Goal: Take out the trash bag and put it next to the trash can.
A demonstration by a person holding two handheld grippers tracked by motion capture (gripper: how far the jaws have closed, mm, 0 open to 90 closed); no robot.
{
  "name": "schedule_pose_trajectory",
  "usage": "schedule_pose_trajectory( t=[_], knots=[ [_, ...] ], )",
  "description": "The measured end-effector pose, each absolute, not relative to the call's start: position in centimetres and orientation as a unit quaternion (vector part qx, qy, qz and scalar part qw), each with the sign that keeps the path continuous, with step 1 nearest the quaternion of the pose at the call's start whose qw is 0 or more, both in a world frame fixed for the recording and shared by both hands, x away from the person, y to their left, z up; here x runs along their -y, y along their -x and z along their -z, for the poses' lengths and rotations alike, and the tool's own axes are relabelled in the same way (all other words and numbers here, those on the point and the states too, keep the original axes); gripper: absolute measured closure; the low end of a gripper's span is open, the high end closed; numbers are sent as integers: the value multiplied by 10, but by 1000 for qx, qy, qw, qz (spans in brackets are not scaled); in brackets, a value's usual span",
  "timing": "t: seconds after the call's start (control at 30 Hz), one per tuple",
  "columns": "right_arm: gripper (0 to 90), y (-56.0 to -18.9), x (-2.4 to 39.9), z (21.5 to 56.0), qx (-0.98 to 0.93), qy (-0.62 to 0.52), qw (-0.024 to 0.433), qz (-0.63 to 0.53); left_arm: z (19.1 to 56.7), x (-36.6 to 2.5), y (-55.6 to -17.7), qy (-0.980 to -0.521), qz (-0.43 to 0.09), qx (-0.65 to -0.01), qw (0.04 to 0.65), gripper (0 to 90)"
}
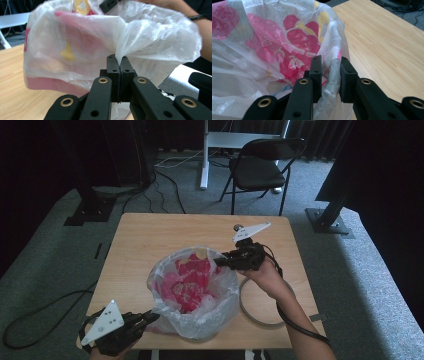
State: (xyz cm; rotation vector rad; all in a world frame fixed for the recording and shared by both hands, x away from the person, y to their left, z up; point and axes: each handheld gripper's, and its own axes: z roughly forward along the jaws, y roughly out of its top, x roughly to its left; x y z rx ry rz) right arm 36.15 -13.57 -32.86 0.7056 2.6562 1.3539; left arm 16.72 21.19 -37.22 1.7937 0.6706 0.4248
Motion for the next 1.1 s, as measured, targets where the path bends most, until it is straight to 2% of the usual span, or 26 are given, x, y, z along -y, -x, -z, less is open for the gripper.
schedule_pose_trajectory(
  t=[0.17,0.3,0.43,0.6,0.87,0.97,1.1],
  knots=[
    [776,-363,135,325,-865,-231,43,-444,364,-217,-167,-754,-179,-278,567,896],
    [851,-365,140,313,-853,-234,49,-464,354,-217,-168,-750,-189,-271,573,895],
    [884,-367,140,307,-851,-231,55,-468,345,-213,-174,-750,-192,-262,576,894],
    [894,-368,140,295,-845,-227,59,-480,326,-208,-183,-750,-206,-248,578,895],
    [896,-356,140,245,-825,-189,62,-529,279,-201,-192,-729,-244,-226,598,894],
    [896,-347,143,230,-811,-163,43,-560,276,-191,-194,-731,-244,-216,599,894],
    [895,-340,142,235,-801,-132,-16,-584,288,-176,-205,-747,-220,-218,588,893]
  ],
)
